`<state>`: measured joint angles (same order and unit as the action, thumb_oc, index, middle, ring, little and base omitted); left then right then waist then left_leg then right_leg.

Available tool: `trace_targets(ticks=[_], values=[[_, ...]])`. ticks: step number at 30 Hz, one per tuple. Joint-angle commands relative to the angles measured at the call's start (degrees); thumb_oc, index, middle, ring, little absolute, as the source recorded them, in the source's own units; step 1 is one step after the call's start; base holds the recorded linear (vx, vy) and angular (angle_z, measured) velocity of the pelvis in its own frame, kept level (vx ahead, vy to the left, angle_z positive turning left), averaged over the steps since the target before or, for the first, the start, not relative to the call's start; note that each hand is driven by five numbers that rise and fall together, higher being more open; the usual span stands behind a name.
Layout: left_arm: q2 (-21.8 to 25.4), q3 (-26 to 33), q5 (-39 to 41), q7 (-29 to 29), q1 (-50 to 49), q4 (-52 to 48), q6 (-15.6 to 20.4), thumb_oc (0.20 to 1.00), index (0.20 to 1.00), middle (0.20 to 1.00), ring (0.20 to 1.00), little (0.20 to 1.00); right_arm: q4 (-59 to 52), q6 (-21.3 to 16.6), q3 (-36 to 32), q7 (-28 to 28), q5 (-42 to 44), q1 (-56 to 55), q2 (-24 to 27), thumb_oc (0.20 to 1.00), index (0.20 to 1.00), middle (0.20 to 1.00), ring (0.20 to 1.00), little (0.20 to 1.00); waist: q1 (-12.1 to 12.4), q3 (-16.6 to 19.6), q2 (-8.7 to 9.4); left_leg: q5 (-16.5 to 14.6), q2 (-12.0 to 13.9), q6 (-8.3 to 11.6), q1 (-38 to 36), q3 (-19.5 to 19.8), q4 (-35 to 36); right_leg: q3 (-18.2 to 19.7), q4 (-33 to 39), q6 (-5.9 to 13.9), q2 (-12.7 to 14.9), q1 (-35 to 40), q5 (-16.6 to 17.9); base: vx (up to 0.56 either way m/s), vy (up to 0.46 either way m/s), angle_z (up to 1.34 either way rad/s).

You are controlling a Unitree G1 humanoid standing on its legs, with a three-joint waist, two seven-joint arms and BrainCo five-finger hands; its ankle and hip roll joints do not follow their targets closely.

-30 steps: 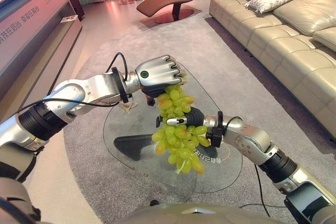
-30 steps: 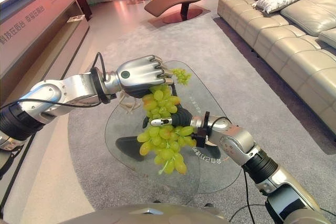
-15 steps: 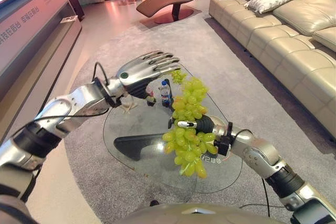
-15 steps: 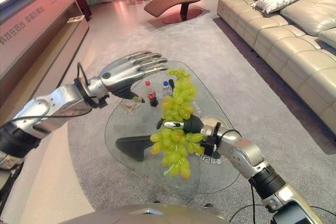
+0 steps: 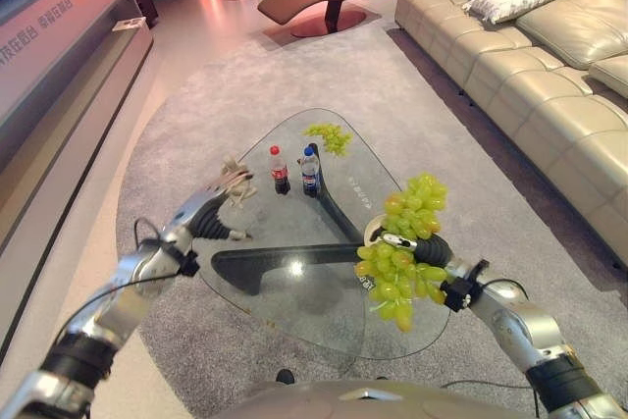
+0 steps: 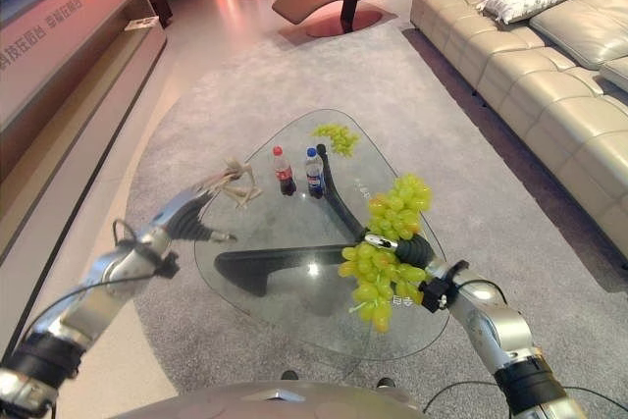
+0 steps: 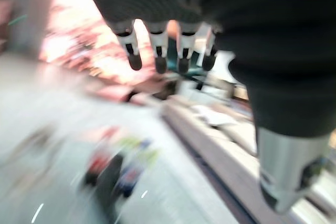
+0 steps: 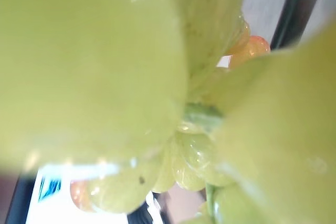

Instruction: Pick up fruits into the plate

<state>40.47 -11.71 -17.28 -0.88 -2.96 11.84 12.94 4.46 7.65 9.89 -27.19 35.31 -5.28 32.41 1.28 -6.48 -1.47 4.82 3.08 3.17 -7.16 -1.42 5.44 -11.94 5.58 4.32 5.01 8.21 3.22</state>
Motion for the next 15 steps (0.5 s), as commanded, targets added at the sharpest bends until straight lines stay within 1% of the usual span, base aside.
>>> trace_targets(ticks=[1, 2, 3, 5, 6, 7, 8, 11, 12, 13, 15], values=[[-0.49, 1.52, 7.51, -0.68, 2.10, 7.41, -2.53, 1.000, 1.000, 1.000, 1.000, 1.000, -0.80, -8.24, -2.71, 3.84, -2.11, 5.43, -0.58, 0.200, 0.200, 0.200, 0.200, 0.200, 0.12, -3.55, 2.20, -8.32, -3.18, -2.18, -2.96, -2.13, -1.43, 2.40, -2.24, 1.72, -0.70, 0.05, -3.08, -0.06, -0.122, -0.01], [-1.45, 0.50, 8.11, -1.25, 1.99, 10.25, -3.46, 1.000, 1.000, 1.000, 1.000, 1.000, 0.38, -9.19, -2.72, 5.11, -2.41, 6.07, -0.28, 0.200, 0.200, 0.200, 0.200, 0.200, 0.16, -4.44, 2.20, -8.27, -3.09, -2.21, -2.28, -2.18, -1.87, 2.51, -2.87, 1.64, -0.73, -0.81, -3.16, -0.07, -0.107, -0.01], [-1.66, 0.19, 8.28, -1.36, 2.13, 10.91, -3.66, 1.000, 1.000, 1.000, 1.000, 1.000, 0.71, -9.45, -2.71, 5.51, -2.51, 6.29, -0.20, 0.200, 0.200, 0.200, 0.200, 0.200, 0.19, -4.65, 2.18, -8.31, -3.06, -2.21, -2.02, -2.19, -2.08, 2.54, -3.09, 1.62, -0.73, -1.10, -3.20, -0.09, -0.101, -0.01], [-4.60, -1.65, 10.59, -3.42, 2.81, 16.88, -5.77, 1.000, 1.000, 1.000, 1.000, 1.000, 2.74, -11.00, -2.13, 8.71, -3.67, 8.46, 0.24, 0.200, 0.200, 0.200, 0.200, 0.200, 0.26, -6.72, 2.17, -8.40, -2.91, -2.27, -0.06, -2.05, -3.54, 2.82, -4.59, 1.37, -0.92, -3.32, -3.36, -0.13, -0.127, 0.00], [-6.33, -2.49, 11.45, -4.27, 4.04, 20.15, -6.94, 1.000, 1.000, 1.000, 1.000, 1.000, 3.97, -11.77, -1.56, 10.73, -4.21, 10.34, 0.39, 0.200, 0.200, 0.200, 0.200, 0.200, 0.26, -8.24, 2.14, -8.42, -2.80, -2.28, 1.32, -2.02, -4.46, 2.98, -5.47, 1.17, -0.96, -4.72, -3.48, -0.25, -0.184, -0.01], [-8.69, -3.90, 11.10, -6.23, 6.15, 25.49, -7.09, 1.000, 1.000, 1.000, 1.000, 1.000, 5.95, -12.93, -1.11, 12.99, -5.20, 13.30, 0.81, 0.200, 0.200, 0.200, 0.200, 0.200, 0.12, -10.78, 2.09, -8.32, -2.73, -2.28, 3.51, -1.90, -5.72, 3.22, -6.84, 0.86, -1.18, -6.90, -3.60, -0.22, -0.156, -0.02], [-9.03, -4.13, 10.98, -6.52, 6.57, 26.19, -7.38, 1.000, 1.000, 1.000, 1.000, 1.000, 6.27, -13.03, -1.05, 13.46, -5.37, 13.85, 0.94, 0.200, 0.200, 0.200, 0.200, 0.200, 0.10, -11.16, 2.04, -8.30, -2.71, -2.26, 3.90, -1.87, -5.95, 3.23, -7.10, 0.81, -1.21, -7.28, -3.63, -0.23, -0.148, -0.02], [-12.37, -7.38, 11.36, -10.21, 10.08, 33.40, -9.73, 1.000, 1.000, 1.000, 1.000, 1.000, 9.55, -13.04, -0.41, 18.98, -8.08, 21.27, 2.25, 0.200, 0.200, 0.200, 0.200, 0.200, -0.38, -16.55, 1.35, -7.65, -2.62, -2.10, 8.07, -1.12, -8.40, 3.48, -10.36, 0.07, -1.84, -11.65, -3.86, -0.17, -0.142, -0.04], [-13.21, -7.93, 11.96, -10.77, 10.70, 35.36, -10.03, 1.000, 1.000, 1.000, 1.000, 1.000, 10.73, -13.18, -0.34, 20.16, -9.05, 23.08, 2.65, 0.200, 0.200, 0.200, 0.200, 0.200, -0.47, -17.74, 1.14, -7.52, -2.64, -1.99, 9.14, -0.83, -9.02, 3.54, -11.10, -0.13, -1.93, -12.67, -3.96, -0.11, -0.128, -0.05], [-13.54, -8.13, 11.98, -10.90, 10.99, 36.11, -10.12, 1.000, 1.000, 1.000, 1.000, 1.000, 11.22, -13.24, -0.30, 20.68, -9.57, 23.82, 2.77, 0.200, 0.200, 0.200, 0.200, 0.200, -0.51, -18.18, 1.06, -7.46, -2.65, -1.94, 9.57, -0.72, -9.24, 3.54, -11.34, -0.19, -1.94, -13.07, -3.98, -0.09, -0.085, -0.06], [-14.81, -9.99, 10.45, -11.85, 12.30, 39.25, -9.91, 1.000, 1.000, 1.000, 1.000, 1.000, 13.40, -12.97, -0.25, 22.77, -11.19, 27.72, 4.06, 0.200, 0.200, 0.200, 0.200, 0.200, -0.72, -20.27, 0.66, -7.07, -2.69, -1.56, 11.85, -0.01, -10.33, 3.47, -12.40, -0.53, -2.02, -15.17, -3.98, -0.10, -0.093, -0.04]])
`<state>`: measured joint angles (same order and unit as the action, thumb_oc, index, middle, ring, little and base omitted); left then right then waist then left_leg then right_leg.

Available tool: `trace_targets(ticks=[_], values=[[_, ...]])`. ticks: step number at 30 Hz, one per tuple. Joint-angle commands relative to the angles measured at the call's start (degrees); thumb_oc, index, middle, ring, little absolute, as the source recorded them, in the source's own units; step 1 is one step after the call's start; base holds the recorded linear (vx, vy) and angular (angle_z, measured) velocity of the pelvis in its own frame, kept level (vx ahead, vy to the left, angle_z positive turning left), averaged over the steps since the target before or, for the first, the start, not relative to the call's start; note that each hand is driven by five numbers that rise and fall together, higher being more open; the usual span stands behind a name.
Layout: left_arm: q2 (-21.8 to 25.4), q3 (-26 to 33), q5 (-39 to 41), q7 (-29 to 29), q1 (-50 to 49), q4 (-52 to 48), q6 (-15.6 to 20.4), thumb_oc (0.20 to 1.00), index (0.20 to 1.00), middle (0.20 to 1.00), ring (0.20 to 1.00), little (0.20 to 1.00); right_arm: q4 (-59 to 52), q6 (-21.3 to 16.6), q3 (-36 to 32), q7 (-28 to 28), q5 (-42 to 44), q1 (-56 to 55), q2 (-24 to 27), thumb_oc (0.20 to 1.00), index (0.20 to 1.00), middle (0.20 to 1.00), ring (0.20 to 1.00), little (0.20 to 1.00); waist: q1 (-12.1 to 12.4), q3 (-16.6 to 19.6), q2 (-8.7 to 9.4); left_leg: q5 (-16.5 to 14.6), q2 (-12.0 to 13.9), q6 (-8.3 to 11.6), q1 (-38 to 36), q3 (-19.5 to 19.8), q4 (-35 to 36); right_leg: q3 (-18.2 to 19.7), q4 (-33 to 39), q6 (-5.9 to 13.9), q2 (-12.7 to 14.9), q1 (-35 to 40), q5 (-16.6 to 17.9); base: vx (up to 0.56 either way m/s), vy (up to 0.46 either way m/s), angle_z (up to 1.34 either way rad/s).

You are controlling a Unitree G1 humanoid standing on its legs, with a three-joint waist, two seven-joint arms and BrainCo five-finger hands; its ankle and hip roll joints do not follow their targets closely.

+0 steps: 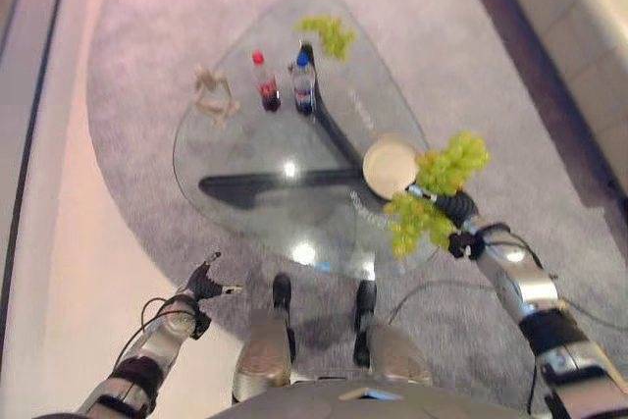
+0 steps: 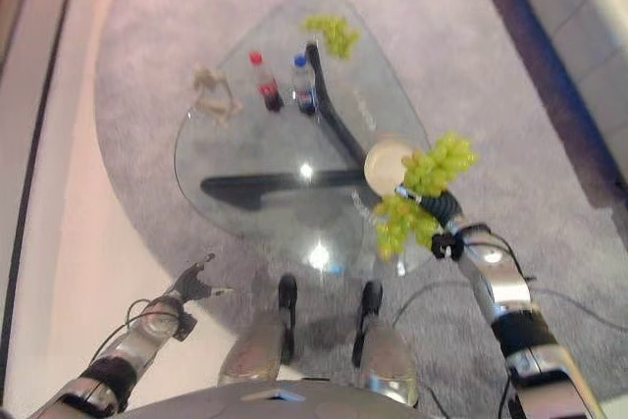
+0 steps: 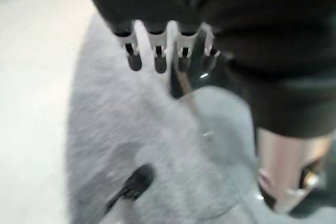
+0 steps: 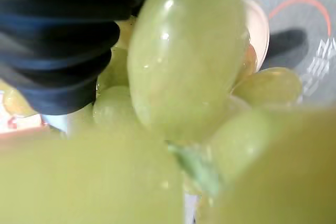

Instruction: Pick up fruits into the plate

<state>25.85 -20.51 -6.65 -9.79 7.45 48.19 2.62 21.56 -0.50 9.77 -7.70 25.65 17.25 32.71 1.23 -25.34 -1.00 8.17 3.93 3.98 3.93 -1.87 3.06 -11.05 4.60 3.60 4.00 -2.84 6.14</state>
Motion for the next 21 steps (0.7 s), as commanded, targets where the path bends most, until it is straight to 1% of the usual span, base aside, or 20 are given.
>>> trace_targets(ticks=[1, 4, 7, 10, 14, 15, 17, 20, 21], values=[[-0.61, -2.88, -0.56, -3.32, 2.64, 3.67, -0.07, 1.000, 1.000, 1.000, 1.000, 1.000, -1.76, -4.94, -0.19, 4.64, -2.01, 8.22, 5.52, 0.200, 0.200, 0.200, 0.200, 0.200, -0.84, -3.09, -0.14, -10.12, -3.55, -2.13, 3.08, 0.97, -9.22, 2.73, -12.58, -0.07, -0.96, -6.39, -6.84, -0.10, -0.076, -0.04], [-1.27, -4.26, -0.89, -4.07, 3.79, 4.74, 0.63, 1.000, 1.000, 1.000, 1.000, 1.000, 1.00, -5.09, -0.24, 6.23, -2.59, 11.93, 7.46, 0.200, 0.200, 0.200, 0.200, 0.200, -0.98, -4.45, -0.63, -9.86, -3.76, -2.01, 5.87, 1.60, -10.61, 2.64, -14.11, -0.37, -1.06, -9.35, -7.00, -0.08, -0.045, -0.14], [-1.62, -6.39, -0.40, -5.83, 5.23, 3.99, 0.77, 1.000, 1.000, 1.000, 1.000, 1.000, 5.23, -5.18, 0.18, 8.79, -4.37, 17.09, 9.71, 0.200, 0.200, 0.200, 0.200, 0.200, -0.91, -4.45, -1.45, -9.73, -4.41, -1.92, 11.04, 2.44, -12.36, 2.66, -15.77, -0.75, -1.21, -14.46, -7.28, -0.05, -0.052, -0.08], [-1.54, -7.19, 0.14, -6.14, 6.43, 2.93, 0.55, 1.000, 1.000, 1.000, 1.000, 1.000, 7.01, -4.43, 0.94, 10.61, -5.38, 20.36, 11.09, 0.200, 0.200, 0.200, 0.200, 0.200, -0.79, -4.45, -1.97, -9.60, -4.72, -1.92, 14.02, 2.69, -13.30, 2.52, -16.66, -0.83, -1.12, -17.44, -7.37, -0.04, -0.030, -0.09], [-0.54, -9.46, 1.32, -6.21, 8.01, -0.38, 0.60, 1.000, 1.000, 1.000, 1.000, 1.000, 11.21, -2.92, 2.90, 13.59, -7.40, 27.61, 14.48, 0.200, 0.200, 0.200, 0.200, 0.200, -0.30, -4.45, -3.86, -9.16, -5.47, -1.82, 20.07, 2.90, -15.21, 2.33, -19.50, -0.91, -0.76, -23.91, -7.90, -0.04, -0.017, -0.05], [-0.56, -9.43, 1.32, -6.20, 8.04, -0.40, 0.57, 1.000, 1.000, 1.000, 1.000, 1.000, 11.25, -2.92, 2.95, 13.59, -7.40, 27.71, 14.50, 0.200, 0.200, 0.200, 0.200, 0.200, -0.32, -4.45, -3.87, -9.17, -5.48, -1.82, 20.16, 2.90, -15.27, 2.33, -19.58, -0.91, -0.75, -24.01, -7.92, 0.00, 0.000, 0.00], [-0.07, -10.58, 2.64, -6.51, 8.08, -2.03, 0.75, 1.000, 1.000, 1.000, 1.000, 1.000, 12.42, -1.00, 4.30, 14.91, -9.01, 31.32, 16.33, 0.200, 0.200, 0.200, 0.200, 0.200, -0.19, -4.45, -5.31, -9.44, -6.04, -1.88, 22.27, 2.73, -16.02, 2.57, -21.28, -0.91, -0.46, -26.93, -8.67, -0.02, 0.020, 0.00], [0.02, -10.92, 3.08, -6.74, 8.46, -2.31, 0.72, 1.000, 1.000, 1.000, 1.000, 1.000, 13.17, -0.26, 5.01, 15.47, -9.36, 33.08, 17.02, 0.200, 0.200, 0.200, 0.200, 0.200, -0.14, -4.45, -5.82, -9.06, -6.28, -1.87, 23.58, 2.72, -16.27, 2.63, -21.58, -0.93, -0.27, -28.32, -8.41, -0.03, 0.030, -0.04], [0.31, -11.45, 4.09, -6.84, 8.24, -2.89, 1.06, 1.000, 1.000, 1.000, 1.000, 1.000, 14.03, 0.86, 6.00, 16.15, -9.87, 35.01, 17.80, 0.200, 0.200, 0.200, 0.200, 0.200, -0.03, -4.45, -6.58, -9.54, -6.59, -1.92, 24.98, 2.52, -17.38, 3.07, -23.03, -0.90, 0.04, -30.12, -9.03, -0.07, 0.041, -0.02]])
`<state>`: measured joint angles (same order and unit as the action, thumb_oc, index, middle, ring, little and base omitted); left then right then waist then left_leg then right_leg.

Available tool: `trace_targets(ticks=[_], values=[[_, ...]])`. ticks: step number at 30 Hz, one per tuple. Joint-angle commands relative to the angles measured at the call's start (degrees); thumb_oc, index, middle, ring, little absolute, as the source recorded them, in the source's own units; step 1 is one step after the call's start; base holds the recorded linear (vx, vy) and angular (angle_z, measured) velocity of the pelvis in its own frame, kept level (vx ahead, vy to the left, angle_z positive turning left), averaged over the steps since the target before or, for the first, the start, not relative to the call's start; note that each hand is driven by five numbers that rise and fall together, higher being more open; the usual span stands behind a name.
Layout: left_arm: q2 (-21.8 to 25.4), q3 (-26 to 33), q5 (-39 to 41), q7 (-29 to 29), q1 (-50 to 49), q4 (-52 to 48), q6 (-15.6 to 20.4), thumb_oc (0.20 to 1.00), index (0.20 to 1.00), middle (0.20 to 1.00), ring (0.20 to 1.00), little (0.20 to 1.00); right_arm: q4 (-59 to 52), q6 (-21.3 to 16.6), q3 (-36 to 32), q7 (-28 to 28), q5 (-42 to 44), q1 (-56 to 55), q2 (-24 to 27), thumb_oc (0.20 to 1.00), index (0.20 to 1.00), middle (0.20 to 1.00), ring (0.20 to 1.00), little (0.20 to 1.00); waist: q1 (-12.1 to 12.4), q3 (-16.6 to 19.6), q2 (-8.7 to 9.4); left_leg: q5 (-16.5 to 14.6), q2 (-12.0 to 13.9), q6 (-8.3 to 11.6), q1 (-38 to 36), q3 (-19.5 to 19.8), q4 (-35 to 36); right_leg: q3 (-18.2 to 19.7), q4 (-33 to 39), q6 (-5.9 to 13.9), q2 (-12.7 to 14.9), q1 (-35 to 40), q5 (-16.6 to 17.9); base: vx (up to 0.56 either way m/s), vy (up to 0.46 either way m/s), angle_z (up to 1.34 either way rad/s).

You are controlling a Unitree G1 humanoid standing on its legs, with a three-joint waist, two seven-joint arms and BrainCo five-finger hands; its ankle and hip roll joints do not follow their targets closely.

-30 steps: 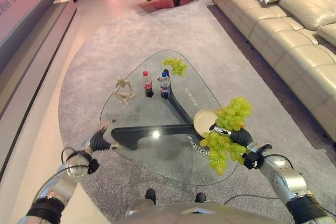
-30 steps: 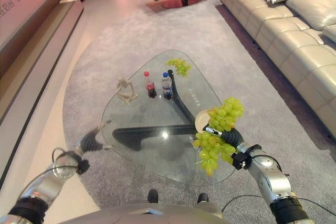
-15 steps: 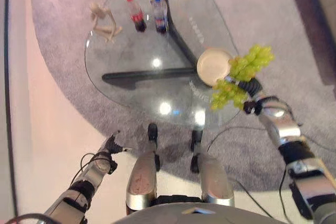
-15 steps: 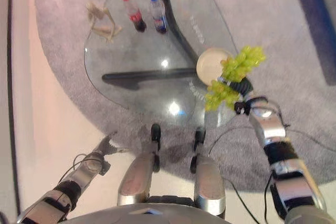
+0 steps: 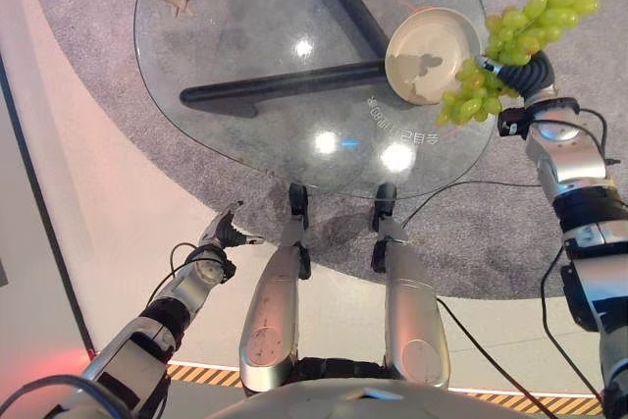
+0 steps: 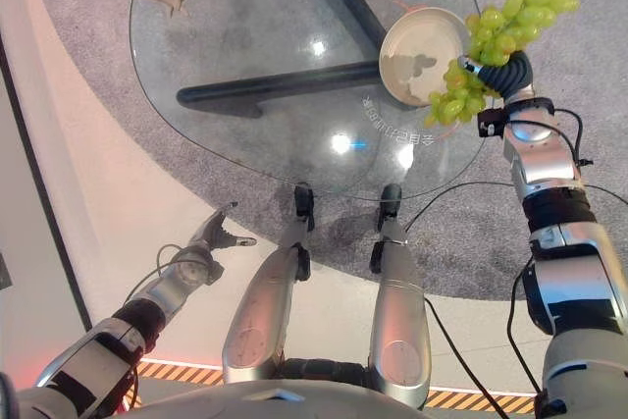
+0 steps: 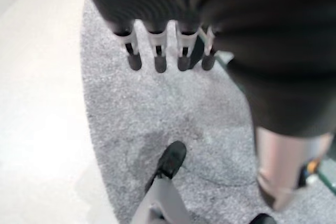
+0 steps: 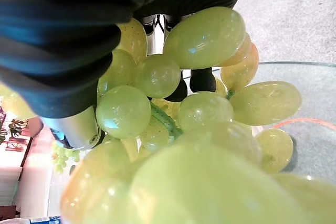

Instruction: Pick up fruits into the plate

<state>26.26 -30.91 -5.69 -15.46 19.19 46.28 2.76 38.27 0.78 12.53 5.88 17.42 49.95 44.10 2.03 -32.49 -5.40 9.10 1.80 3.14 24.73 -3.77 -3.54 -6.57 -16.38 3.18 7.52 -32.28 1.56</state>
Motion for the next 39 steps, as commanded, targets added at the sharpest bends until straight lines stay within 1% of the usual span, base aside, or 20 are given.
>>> trace_targets(ticks=[1, 3, 8, 10, 11, 16, 17, 21, 26, 29, 31, 36, 37, 38, 39], values=[[-0.04, -1.58, 3.69, -1.57, -3.33, -1.27, 1.04, 1.000, 1.000, 1.000, 1.000, 1.000, -0.80, 0.67, 4.45, 3.31, -2.50, 4.77, 7.02, 0.200, 0.200, 0.200, 0.200, 0.200, -0.68, 2.69, -2.95, -10.22, -4.72, -1.04, 5.90, 4.26, -11.42, -1.36, -2.63, -0.54, -3.09, -2.63, -4.21, -0.07, 0.047, -0.04], [-0.02, -2.09, 4.57, -2.37, -3.43, -1.56, 1.31, 1.000, 1.000, 1.000, 1.000, 1.000, 0.68, 2.24, 6.10, 4.02, -3.89, 7.13, 7.33, 0.200, 0.200, 0.200, 0.200, 0.200, -0.50, 2.69, -3.48, -10.64, -4.95, -1.01, 7.46, 3.90, -12.36, -1.20, -3.56, -0.57, -2.87, -4.29, -4.66, -0.06, 0.025, -0.03], [-0.08, -2.83, 6.05, -3.42, -2.94, -1.89, 2.11, 1.000, 1.000, 1.000, 1.000, 1.000, 2.87, 5.91, 9.89, 7.16, -7.74, 11.47, 7.35, 0.200, 0.200, 0.200, 0.200, 0.200, -0.17, 2.69, -4.43, -10.20, -5.11, -0.95, 9.94, 3.22, -12.78, -0.93, -4.66, -0.65, -2.78, -7.34, -4.70, -0.04, 0.011, -0.01], [-0.08, -3.12, 6.66, -3.69, -2.60, -2.33, 2.06, 1.000, 1.000, 1.000, 1.000, 1.000, 3.31, 7.71, 10.87, 8.63, -8.99, 12.96, 6.95, 0.200, 0.200, 0.200, 0.200, 0.200, 0.02, 2.69, -4.70, -10.13, -5.29, -1.01, 10.45, 3.16, -12.78, -0.80, -4.93, -0.68, -2.86, -8.00, -4.81, -0.02, -0.006, 0.00], [0.18, -3.30, 7.03, -3.76, -2.14, -2.81, 2.12, 1.000, 1.000, 1.000, 1.000, 1.000, 3.89, 9.29, 11.98, 9.72, -10.23, 14.36, 6.57, 0.200, 0.200, 0.200, 0.200, 0.200, 0.30, 2.69, -4.82, -10.00, -5.37, -1.13, 10.91, 3.20, -12.71, -0.84, -5.11, -0.70, -2.88, -8.53, -4.83, -0.03, -0.017, -0.01], [0.30, -3.92, 7.78, -4.25, -1.55, -3.45, 3.10, 1.000, 1.000, 1.000, 1.000, 1.000, 6.18, 11.46, 14.63, 11.67, -11.73, 17.41, 5.77, 0.200, 0.200, 0.200, 0.200, 0.200, 0.88, 2.69, -5.43, -9.64, -5.40, -1.10, 12.00, 3.02, -12.69, -1.02, -5.46, -0.69, -2.89, -9.76, -4.81, -0.01, -0.003, 0.00], [0.35, -4.14, 7.99, -4.52, -1.42, -4.06, 3.30, 1.000, 1.000, 1.000, 1.000, 1.000, 6.59, 12.51, 15.42, 12.44, -12.14, 18.25, 5.39, 0.200, 0.200, 0.200, 0.200, 0.200, 1.10, 2.69, -5.70, -9.60, -5.46, -1.13, 12.41, 3.01, -12.75, -1.16, -5.78, -0.70, -2.88, -10.34, -4.85, 0.00, 0.000, 0.00], [0.70, -4.36, 8.43, -4.75, -1.45, -5.09, 3.62, 1.000, 1.000, 1.000, 1.000, 1.000, 6.86, 12.91, 16.21, 13.52, -12.72, 18.63, 5.15, 0.200, 0.200, 0.200, 0.200, 0.200, 1.33, 2.69, -6.01, -9.56, -5.55, -1.25, 12.72, 3.07, -12.66, -1.27, -6.07, -0.75, -2.99, -10.85, -4.94, 0.00, 0.000, 0.00], [0.85, -4.71, 8.93, -4.68, -1.78, -5.81, 3.36, 1.000, 1.000, 1.000, 1.000, 1.000, 6.50, 13.24, 16.30, 16.75, -14.60, 19.08, 4.74, 0.200, 0.200, 0.200, 0.200, 0.200, 1.55, 2.69, -6.34, -9.71, -5.66, -1.31, 12.68, 3.18, -12.90, -1.34, -6.70, -0.82, -3.03, -10.94, -5.26, 0.00, 0.000, 0.00], [0.71, -4.76, 8.90, -4.70, -2.06, -5.65, 3.59, 1.000, 1.000, 1.000, 1.000, 1.000, 6.10, 13.69, 16.45, 17.60, -15.16, 19.34, 4.65, 0.200, 0.200, 0.200, 0.200, 0.200, 1.57, 2.69, -6.40, -9.77, -5.65, -1.29, 12.57, 3.17, -12.93, -1.33, -6.76, -0.84, -3.00, -10.88, -5.34, 0.01, 0.005, 0.00], [0.59, -4.45, 8.72, -4.57, -2.54, -5.60, 3.58, 1.000, 1.000, 1.000, 1.000, 1.000, 4.43, 14.86, 16.31, 18.58, -17.00, 19.31, 4.58, 0.200, 0.200, 0.200, 0.200, 0.200, 1.52, 2.69, -6.19, -9.86, -5.64, -1.33, 12.06, 3.20, -12.89, -1.23, -6.75, -0.90, -3.16, -10.39, -5.45, 0.04, 0.009, 0.00], [0.64, -4.12, 8.75, -3.86, -2.36, -5.66, 3.26, 1.000, 1.000, 1.000, 1.000, 1.000, 3.08, 17.27, 16.80, 18.12, -17.41, 19.92, 4.53, 0.200, 0.200, 0.200, 0.200, 0.200, 1.55, 2.69, -5.92, -9.92, -5.60, -1.30, 11.94, 3.25, -13.28, -1.24, -7.36, -1.05, -3.25, -10.30, -5.71, 0.01, -0.002, 0.00], [0.59, -4.18, 8.79, -3.84, -2.40, -5.69, 3.32, 1.000, 1.000, 1.000, 1.000, 1.000, 3.20, 17.45, 16.94, 18.44, -17.62, 19.93, 4.51, 0.216, 0.216, 0.216, 0.216, 0.216, 1.60, 2.69, -5.95, -9.94, -5.59, -1.31, 11.97, 3.29, -13.37, -1.26, -7.52, -1.07, -3.21, -10.33, -5.79, 0.00, 0.000, 0.00], [0.57, -4.20, 8.76, -3.84, -2.37, -5.78, 3.22, 1.000, 1.000, 1.000, 1.000, 1.000, 3.24, 17.73, 16.98, 18.64, -17.81, 19.97, 4.48, 0.407, 0.407, 0.407, 0.407, 0.407, 1.63, 2.69, -5.94, -9.96, -5.59, -1.32, 11.98, 3.30, -13.41, -1.28, -7.61, -1.09, -3.22, -10.34, -5.84, 0.00, 0.000, 0.00], [0.57, -4.22, 8.69, -3.81, -2.44, -5.86, 3.18, 1.000, 1.000, 1.000, 1.000, 1.000, 3.44, 18.16, 17.10, 19.24, -17.89, 20.02, 4.40, 0.950, 0.950, 0.950, 0.950, 0.950, 1.72, 2.69, -5.96, -10.00, -5.58, -1.38, 11.97, 3.34, -13.45, -1.32, -7.77, -1.15, -3.24, -10.35, -5.94, 0.00, 0.000, 0.00]])
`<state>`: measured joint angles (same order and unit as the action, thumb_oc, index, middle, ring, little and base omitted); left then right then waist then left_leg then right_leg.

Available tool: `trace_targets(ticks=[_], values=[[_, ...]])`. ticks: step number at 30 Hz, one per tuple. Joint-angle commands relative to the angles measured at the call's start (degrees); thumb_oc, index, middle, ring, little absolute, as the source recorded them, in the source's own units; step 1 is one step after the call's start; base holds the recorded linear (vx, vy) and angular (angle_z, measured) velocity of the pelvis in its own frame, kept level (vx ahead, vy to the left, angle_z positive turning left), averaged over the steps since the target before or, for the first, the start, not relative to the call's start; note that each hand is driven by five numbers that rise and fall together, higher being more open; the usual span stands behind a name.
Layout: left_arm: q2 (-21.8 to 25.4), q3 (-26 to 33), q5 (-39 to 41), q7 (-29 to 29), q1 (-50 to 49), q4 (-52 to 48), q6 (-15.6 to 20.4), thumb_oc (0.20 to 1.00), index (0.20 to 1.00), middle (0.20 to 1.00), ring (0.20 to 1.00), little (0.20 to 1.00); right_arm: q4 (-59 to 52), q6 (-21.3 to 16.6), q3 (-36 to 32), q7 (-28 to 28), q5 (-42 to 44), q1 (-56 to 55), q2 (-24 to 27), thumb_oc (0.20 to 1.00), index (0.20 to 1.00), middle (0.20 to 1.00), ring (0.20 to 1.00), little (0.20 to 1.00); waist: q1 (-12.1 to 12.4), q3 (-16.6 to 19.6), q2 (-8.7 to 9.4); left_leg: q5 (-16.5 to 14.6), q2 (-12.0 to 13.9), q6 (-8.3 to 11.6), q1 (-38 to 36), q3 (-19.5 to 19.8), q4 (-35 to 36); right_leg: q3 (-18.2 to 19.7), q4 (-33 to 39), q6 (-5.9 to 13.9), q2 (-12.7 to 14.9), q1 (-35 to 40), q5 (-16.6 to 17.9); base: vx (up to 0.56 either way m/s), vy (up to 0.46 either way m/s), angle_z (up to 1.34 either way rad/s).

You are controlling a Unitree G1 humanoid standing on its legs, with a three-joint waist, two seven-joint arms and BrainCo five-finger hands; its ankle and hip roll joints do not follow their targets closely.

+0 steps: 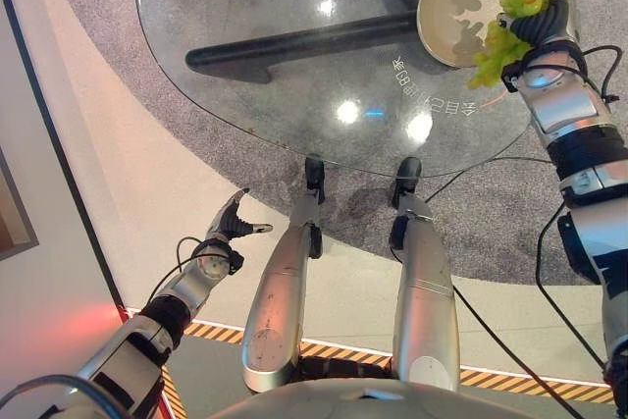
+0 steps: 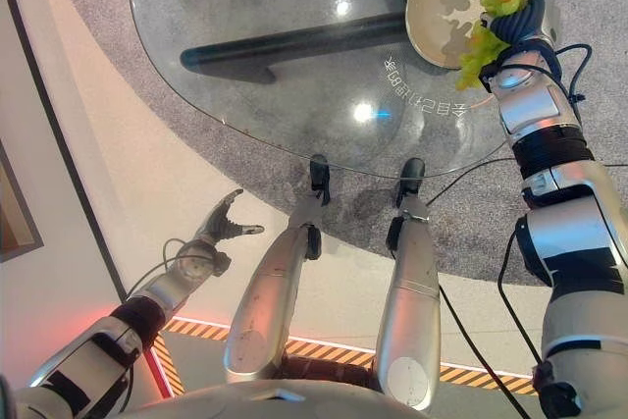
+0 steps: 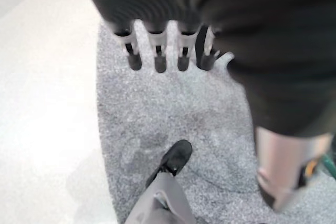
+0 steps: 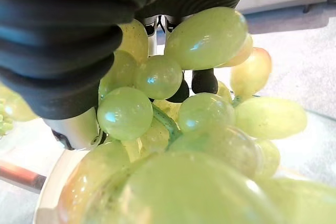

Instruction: Pick up fruits into the plate

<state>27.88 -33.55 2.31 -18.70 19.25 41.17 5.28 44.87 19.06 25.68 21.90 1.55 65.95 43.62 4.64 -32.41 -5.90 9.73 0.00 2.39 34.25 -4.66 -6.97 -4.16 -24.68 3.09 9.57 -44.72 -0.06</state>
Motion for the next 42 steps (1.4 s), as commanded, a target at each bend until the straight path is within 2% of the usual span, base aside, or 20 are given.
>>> trace_targets(ticks=[1, 6, 25, 28, 33, 36, 39, 42], values=[[-1.13, -1.65, 0.64, -0.56, -2.49, -0.72, 0.67, 1.000, 1.000, 1.000, 1.000, 1.000, -2.98, 0.38, 3.99, 3.87, -2.33, 4.18, 4.79, 1.000, 1.000, 1.000, 1.000, 1.000, -0.82, 2.61, -5.46, -10.67, -3.83, -0.67, 2.51, 4.29, -10.10, -3.78, 0.35, -1.09, -5.30, 2.02, -4.41, 0.00, 0.000, 0.00], [-1.18, -1.98, 0.72, -0.57, -2.87, -0.72, 0.87, 1.000, 1.000, 1.000, 1.000, 1.000, -2.41, 1.16, 4.43, 5.60, -2.69, 4.82, 4.58, 1.000, 1.000, 1.000, 1.000, 1.000, -0.51, 2.61, -5.74, -10.61, -4.00, -0.80, 2.43, 4.43, -10.01, -3.96, 0.08, -1.19, -5.30, 1.99, -4.53, 0.00, 0.000, 0.00], [-1.43, -1.29, 0.60, -0.06, -3.70, -0.61, 1.52, 1.000, 1.000, 1.000, 1.000, 1.000, -4.95, -1.42, 3.85, 6.19, -0.70, 3.56, 3.20, 1.000, 1.000, 1.000, 1.000, 1.000, -0.27, 2.61, -5.52, -10.52, -4.30, -1.14, 1.97, 4.66, -9.68, -3.87, 0.03, -1.44, -5.67, 2.20, -4.53, 0.00, 0.000, 0.00], [-1.59, -0.73, 0.13, 0.25, -3.93, -0.09, 1.87, 1.000, 1.000, 1.000, 1.000, 1.000, -5.79, -3.12, 2.57, 6.47, 0.78, 1.73, 2.46, 1.000, 1.000, 1.000, 1.000, 1.000, -0.44, 2.61, -5.03, -10.63, -4.15, -1.21, 0.95, 4.63, -9.44, -3.80, 0.16, -1.55, -5.87, 3.14, -4.58, 0.00, 0.012, 0.00], [-2.12, 1.28, 2.00, 3.51, -3.97, 1.55, 2.05, 1.000, 1.000, 1.000, 1.000, 1.000, -8.68, -7.70, -2.17, 6.35, 6.98, -6.03, -0.63, 1.000, 1.000, 1.000, 1.000, 1.000, -1.28, 2.61, -3.20, -11.30, -3.84, -1.35, -3.72, 4.47, -8.77, -3.59, 1.07, -1.72, -6.08, 7.70, -4.70, -0.01, 0.051, 0.02], [-3.26, 3.68, 2.70, 6.89, -4.24, 4.82, 1.50, 1.000, 1.000, 1.000, 1.000, 1.000, -10.47, -12.13, -6.52, 5.18, 10.28, -15.16, -4.59, 1.000, 1.000, 1.000, 1.000, 1.000, -2.32, 2.61, -1.16, -12.06, -3.05, -1.35, -9.03, 3.93, -7.95, -3.36, 2.38, -1.64, -6.15, 13.12, -4.67, 0.01, 0.072, 0.02], [-4.01, 5.27, 3.99, 8.27, -4.62, 7.19, 1.34, 1.000, 1.000, 1.000, 1.000, 1.000, -11.47, -14.91, -8.21, 4.45, 12.77, -21.63, -7.55, 1.000, 1.000, 1.000, 1.000, 1.000, -2.96, 2.61, 0.36, -12.24, -2.25, -1.22, -13.41, 3.43, -6.64, -3.47, 4.34, -1.60, -6.20, 17.87, -4.26, 0.01, 0.054, 0.04], [-4.56, 6.98, 5.63, 9.11, -4.94, 9.49, 0.98, 1.000, 1.000, 1.000, 1.000, 1.000, -11.75, -19.33, -9.66, 2.19, 14.60, -30.25, -10.66, 1.000, 1.000, 1.000, 1.000, 1.000, -3.76, 2.62, 2.20, -12.16, -1.21, -0.96, -19.17, 2.76, -4.58, -3.79, 7.45, -1.17, -5.80, 24.33, -3.21, 0.03, 0.059, 0.01]])
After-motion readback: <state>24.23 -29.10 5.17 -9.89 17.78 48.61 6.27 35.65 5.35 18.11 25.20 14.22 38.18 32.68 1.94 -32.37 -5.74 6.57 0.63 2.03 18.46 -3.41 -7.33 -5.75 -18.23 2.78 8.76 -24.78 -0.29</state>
